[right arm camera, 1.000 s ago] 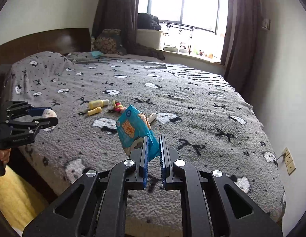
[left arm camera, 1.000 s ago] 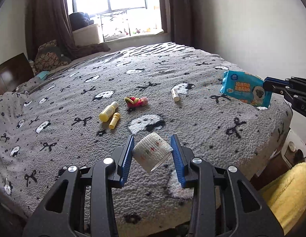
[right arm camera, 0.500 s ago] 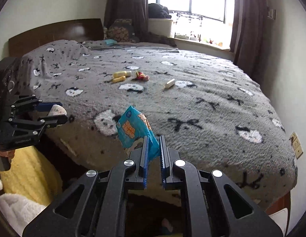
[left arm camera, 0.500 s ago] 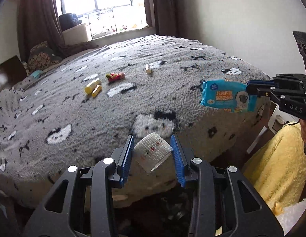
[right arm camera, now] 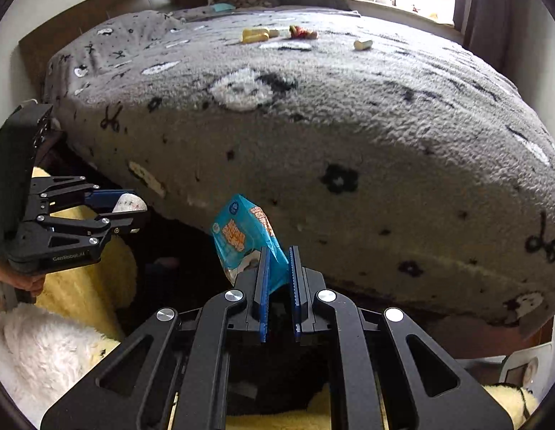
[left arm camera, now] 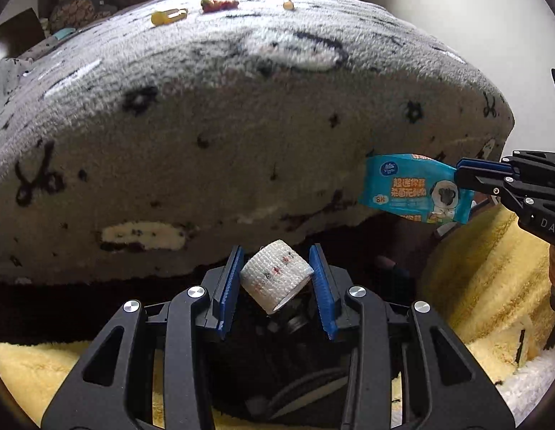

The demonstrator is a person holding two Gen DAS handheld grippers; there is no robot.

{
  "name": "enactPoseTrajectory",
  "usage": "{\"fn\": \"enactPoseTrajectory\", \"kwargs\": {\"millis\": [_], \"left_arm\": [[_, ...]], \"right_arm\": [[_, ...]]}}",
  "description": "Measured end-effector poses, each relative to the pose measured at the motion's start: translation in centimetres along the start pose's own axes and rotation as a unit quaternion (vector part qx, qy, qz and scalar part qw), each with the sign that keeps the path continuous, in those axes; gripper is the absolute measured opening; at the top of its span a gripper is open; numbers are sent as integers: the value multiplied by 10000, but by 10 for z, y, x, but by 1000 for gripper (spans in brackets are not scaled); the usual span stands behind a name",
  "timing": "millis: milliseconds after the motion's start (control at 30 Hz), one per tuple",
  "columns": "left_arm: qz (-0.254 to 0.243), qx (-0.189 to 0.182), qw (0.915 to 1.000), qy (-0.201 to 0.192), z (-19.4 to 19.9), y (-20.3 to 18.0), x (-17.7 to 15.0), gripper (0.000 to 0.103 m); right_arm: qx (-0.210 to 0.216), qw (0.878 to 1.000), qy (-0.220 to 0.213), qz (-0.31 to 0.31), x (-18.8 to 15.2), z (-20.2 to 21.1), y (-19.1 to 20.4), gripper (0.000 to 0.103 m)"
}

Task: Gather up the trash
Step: 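Lift the wipe packet and tape roll and carry both down past the bed edge to the bin, then open both tools over the bin to drop the packet and tape roll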

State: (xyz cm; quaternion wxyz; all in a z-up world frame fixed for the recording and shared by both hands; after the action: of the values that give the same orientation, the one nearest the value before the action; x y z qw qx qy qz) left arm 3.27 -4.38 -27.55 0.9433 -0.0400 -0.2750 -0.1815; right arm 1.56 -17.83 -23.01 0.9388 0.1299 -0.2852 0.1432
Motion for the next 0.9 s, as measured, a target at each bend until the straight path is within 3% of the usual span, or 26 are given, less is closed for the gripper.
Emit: {"fn": "enactPoseTrajectory", "kwargs": {"millis": [467,900], "left_arm": [[71,-157,9961,870,-68,-2,-36,36],[72,-519,9878,1469,-95,-15,-61,36]], "right_arm": [[138,9918,1243,-279,-50,-81,7,11],[292,9847,1495,-845,-67,-114,3,12]]}}
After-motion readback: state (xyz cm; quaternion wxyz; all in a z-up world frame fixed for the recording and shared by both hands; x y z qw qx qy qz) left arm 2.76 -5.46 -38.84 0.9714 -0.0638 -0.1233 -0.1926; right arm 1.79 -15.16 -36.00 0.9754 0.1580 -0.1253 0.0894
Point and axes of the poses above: each gripper's, at about its wrist camera, not at the fingertips, and z roughly against the way its jaws point, y to its left, x to its top, the point moved 10 cm from there along -z, roughly the way its jaws point, and after that the axes turned 6 degrees about x, right-handed, at the moved point
